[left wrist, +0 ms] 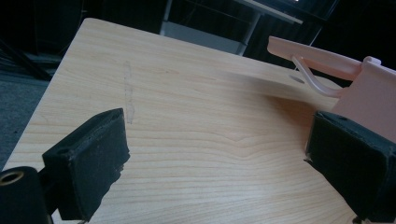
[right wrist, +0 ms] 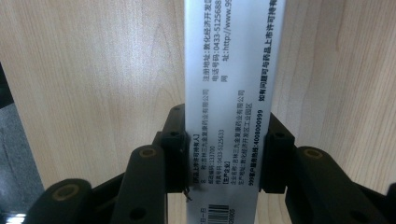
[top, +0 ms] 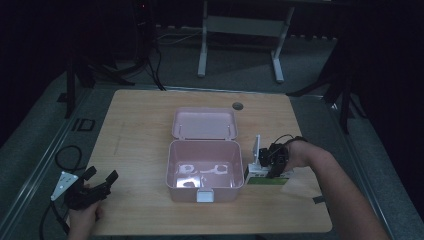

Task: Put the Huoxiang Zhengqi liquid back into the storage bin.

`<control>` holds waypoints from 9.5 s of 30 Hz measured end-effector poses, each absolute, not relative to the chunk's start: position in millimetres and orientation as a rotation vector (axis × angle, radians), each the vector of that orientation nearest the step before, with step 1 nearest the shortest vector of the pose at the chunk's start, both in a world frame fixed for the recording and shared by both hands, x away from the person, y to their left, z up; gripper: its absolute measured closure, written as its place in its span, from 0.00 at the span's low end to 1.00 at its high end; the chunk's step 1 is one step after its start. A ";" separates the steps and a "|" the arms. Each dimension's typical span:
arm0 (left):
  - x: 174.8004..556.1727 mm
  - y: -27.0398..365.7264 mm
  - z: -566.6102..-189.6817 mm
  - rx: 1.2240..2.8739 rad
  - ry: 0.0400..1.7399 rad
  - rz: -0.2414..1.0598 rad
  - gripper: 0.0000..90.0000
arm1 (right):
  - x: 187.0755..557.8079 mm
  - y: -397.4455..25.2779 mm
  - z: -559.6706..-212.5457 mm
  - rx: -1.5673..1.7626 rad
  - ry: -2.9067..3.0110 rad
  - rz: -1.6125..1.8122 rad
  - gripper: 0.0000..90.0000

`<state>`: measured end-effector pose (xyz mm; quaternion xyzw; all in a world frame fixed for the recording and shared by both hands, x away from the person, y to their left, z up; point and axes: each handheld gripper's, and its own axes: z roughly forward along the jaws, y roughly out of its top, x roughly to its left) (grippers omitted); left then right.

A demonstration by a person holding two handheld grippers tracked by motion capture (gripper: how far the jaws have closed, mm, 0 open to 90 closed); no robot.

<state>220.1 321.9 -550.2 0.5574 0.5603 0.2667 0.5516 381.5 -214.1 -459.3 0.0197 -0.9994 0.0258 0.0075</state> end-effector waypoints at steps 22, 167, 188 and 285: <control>219.6 323.4 -549.9 1.308 1.331 0.639 0.07 | 381.0 -214.4 -429.3 -0.028 -3.152 0.007 0.68; 218.7 323.0 -551.1 1.316 1.324 0.628 0.07 | 322.6 -46.1 -386.8 0.114 -3.157 0.022 0.69; 218.9 324.0 -551.6 1.321 1.328 0.624 0.07 | 330.4 -46.0 -433.8 0.141 -3.142 0.037 0.68; 218.0 325.1 -551.1 1.301 1.331 0.618 0.07 | 333.3 -97.5 -326.4 -0.087 -3.163 -0.810 0.10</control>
